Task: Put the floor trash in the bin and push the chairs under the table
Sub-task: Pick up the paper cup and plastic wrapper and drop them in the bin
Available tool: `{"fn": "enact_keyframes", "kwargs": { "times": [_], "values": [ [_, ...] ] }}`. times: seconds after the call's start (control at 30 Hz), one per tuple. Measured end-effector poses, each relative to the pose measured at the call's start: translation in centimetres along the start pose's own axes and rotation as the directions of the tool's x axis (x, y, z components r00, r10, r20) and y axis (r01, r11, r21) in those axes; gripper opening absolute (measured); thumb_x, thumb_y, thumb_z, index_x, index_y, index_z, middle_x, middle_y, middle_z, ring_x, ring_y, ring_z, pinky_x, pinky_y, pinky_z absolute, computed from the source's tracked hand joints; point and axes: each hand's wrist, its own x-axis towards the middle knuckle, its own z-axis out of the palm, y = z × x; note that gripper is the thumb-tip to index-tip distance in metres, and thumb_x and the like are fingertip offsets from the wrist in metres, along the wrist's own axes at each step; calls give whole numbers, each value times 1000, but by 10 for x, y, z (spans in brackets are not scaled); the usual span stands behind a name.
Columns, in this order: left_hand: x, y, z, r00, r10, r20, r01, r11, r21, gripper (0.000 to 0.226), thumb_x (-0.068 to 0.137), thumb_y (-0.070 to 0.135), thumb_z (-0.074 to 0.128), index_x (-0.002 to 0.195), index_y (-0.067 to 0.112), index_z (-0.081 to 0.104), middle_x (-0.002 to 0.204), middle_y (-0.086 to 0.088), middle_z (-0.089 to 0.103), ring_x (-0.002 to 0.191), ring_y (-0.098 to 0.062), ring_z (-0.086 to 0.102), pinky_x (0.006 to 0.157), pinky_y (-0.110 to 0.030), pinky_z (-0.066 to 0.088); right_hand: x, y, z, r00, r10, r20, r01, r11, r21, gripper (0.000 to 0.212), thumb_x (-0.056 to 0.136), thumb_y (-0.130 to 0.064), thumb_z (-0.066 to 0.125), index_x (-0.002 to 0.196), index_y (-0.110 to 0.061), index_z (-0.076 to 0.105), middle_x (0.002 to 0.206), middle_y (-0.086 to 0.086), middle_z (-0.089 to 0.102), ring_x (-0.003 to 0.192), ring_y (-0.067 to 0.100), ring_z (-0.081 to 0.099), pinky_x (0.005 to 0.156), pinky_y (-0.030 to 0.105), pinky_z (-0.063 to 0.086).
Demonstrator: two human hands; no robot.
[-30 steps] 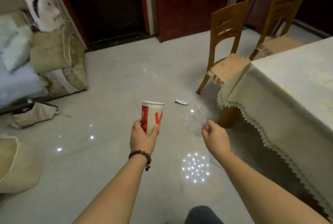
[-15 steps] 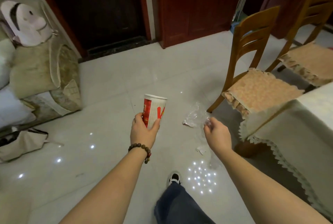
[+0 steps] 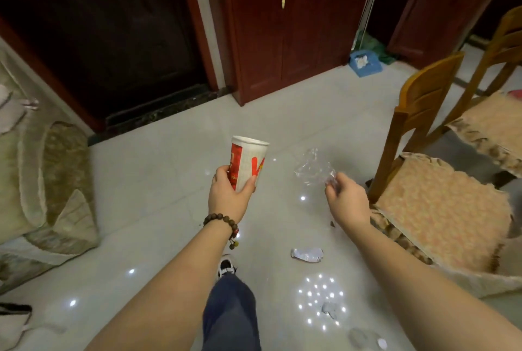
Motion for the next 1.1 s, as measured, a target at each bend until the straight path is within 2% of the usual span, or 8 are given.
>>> {"fn": "enact_keyframes", "kwargs": {
  "times": [0.17, 0.37, 0.53, 0.63, 0.77, 0.83, 0.93, 1.1],
  "values": [
    [157, 10, 19, 996, 50, 75, -50, 999, -9, 63, 78, 46, 72, 127, 17, 44, 121, -4, 57, 99, -14, 56, 80, -28, 50, 124, -28, 55, 996, 77, -52, -78, 997, -18, 25, 89, -20, 55, 69, -17, 40, 68, 7, 51, 70, 35, 51, 58, 35, 35],
    [339, 53, 31, 969, 130, 208, -140, 990, 32, 62, 78, 45, 72, 126, 19, 44, 121, -1, 56, 98, -12, 54, 81, -26, 49, 263, -71, 93, 966, 228, -121, -226, 974, 28, 15, 89, -18, 54, 75, -17, 48, 78, 15, 63, 80, 39, 57, 61, 34, 36],
    [439, 95, 79, 927, 193, 321, -220, 974, 50, 61, 77, 46, 73, 125, 21, 46, 118, 1, 56, 95, -11, 55, 80, -26, 49, 351, -76, 100, 940, 297, -169, -294, 955, 41, 10, 89, -19, 54, 80, -14, 53, 79, 16, 64, 80, 40, 58, 63, 36, 40],
    [485, 119, 129, 891, 238, 387, -273, 961, 39, 60, 76, 46, 73, 124, 20, 47, 116, 0, 58, 95, -13, 57, 80, -28, 50, 405, -64, 94, 921, 324, -215, -317, 946, 67, 8, 89, -19, 54, 83, -14, 54, 77, 15, 64, 78, 40, 58, 63, 38, 43],
    [538, 157, 213, 839, 276, 469, -316, 949, 8, 60, 76, 46, 73, 124, 20, 47, 116, -1, 59, 96, -14, 58, 78, -26, 49, 484, -32, 78, 883, 377, -279, -368, 926, 86, 11, 90, -17, 54, 80, -13, 52, 71, 13, 60, 72, 36, 55, 59, 31, 31],
    [568, 183, 261, 809, 298, 506, -338, 941, -13, 61, 77, 45, 73, 125, 20, 47, 117, -1, 58, 96, -14, 58, 77, -25, 48, 531, -11, 68, 858, 407, -314, -388, 913, 123, 16, 90, -17, 54, 76, -17, 48, 66, 8, 55, 70, 35, 55, 58, 30, 30],
    [614, 237, 334, 772, 335, 540, -376, 926, -36, 61, 76, 46, 74, 124, 21, 47, 117, -1, 58, 98, -15, 59, 78, -26, 50, 608, 26, 42, 821, 434, -370, -403, 901, 163, 18, 90, -19, 55, 75, -21, 46, 66, 2, 52, 69, 32, 54, 58, 31, 34],
    [680, 342, 448, 712, 381, 589, -430, 901, -63, 60, 76, 46, 74, 124, 21, 48, 116, 0, 59, 98, -15, 61, 79, -26, 52, 727, 80, -24, 763, 468, -445, -437, 882, 178, 21, 88, -19, 56, 71, -12, 46, 65, 7, 51, 64, 29, 49, 57, 34, 37]
  ]
}}
